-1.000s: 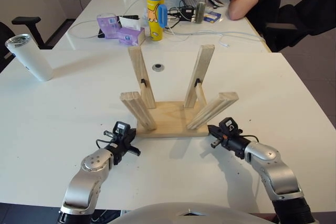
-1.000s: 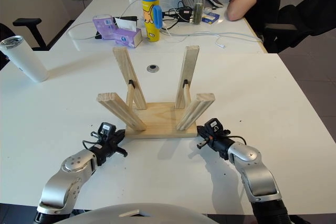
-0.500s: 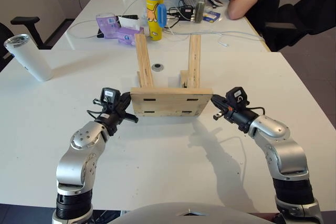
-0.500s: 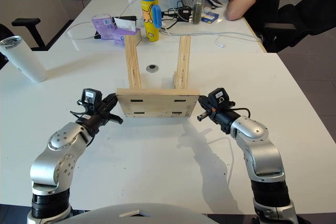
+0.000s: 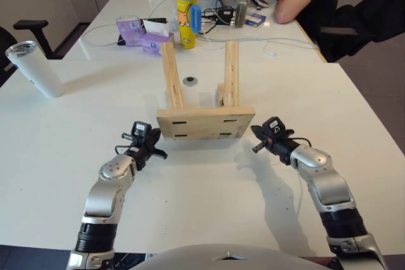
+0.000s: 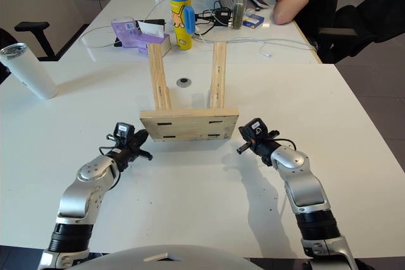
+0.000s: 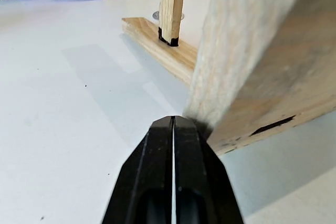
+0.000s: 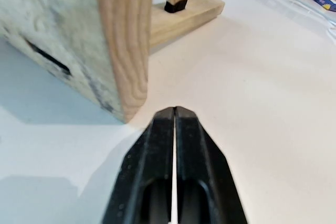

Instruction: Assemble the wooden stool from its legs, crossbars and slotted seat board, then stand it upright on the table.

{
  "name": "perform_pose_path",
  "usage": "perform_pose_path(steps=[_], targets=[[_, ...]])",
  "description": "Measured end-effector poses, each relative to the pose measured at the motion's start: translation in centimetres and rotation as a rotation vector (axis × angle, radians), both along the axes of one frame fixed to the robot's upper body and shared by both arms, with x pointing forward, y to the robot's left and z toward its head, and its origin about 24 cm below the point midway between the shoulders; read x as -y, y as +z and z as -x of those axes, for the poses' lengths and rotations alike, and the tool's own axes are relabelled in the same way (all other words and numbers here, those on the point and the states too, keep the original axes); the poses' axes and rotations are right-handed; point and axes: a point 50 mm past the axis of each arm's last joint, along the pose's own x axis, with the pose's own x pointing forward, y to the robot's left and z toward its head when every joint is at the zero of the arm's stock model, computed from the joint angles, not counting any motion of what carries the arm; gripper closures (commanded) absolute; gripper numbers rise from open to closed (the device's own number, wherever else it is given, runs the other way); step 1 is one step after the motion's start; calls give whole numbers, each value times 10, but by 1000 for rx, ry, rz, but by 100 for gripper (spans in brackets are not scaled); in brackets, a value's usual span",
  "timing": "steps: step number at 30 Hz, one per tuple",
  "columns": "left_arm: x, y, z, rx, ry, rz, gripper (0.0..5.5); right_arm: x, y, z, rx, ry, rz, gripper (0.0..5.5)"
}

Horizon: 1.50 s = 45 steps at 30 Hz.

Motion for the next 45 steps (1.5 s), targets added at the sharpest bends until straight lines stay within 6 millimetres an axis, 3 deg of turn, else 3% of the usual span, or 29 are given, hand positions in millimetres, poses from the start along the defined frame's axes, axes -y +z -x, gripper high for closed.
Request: perform_pose_path(steps=[7,17,20,26,31,42,45], targets=[[8,-12,-4,-7,-21,10,545,-16,-14,-10,15,7,-8,550],[12,-3,-4,1,-7,-5,545,-20,-16,-7,33,14,-30,550],[13,17,-8,49,3,5,545,-21,2,-9,89,10,-39,550],[15,95,-31,299,22,42,545,-23,66,-29,287,-10,-75,550],[15,130,-38,398,24,67,545,-24,113,-39,432,-25,-120,550],[14,134,-44,408,32,73,545,-27,118,-41,453,-47,-145,550],[17,139,-54,419,30,105,545,-25,121,-43,469,-72,-165,550]])
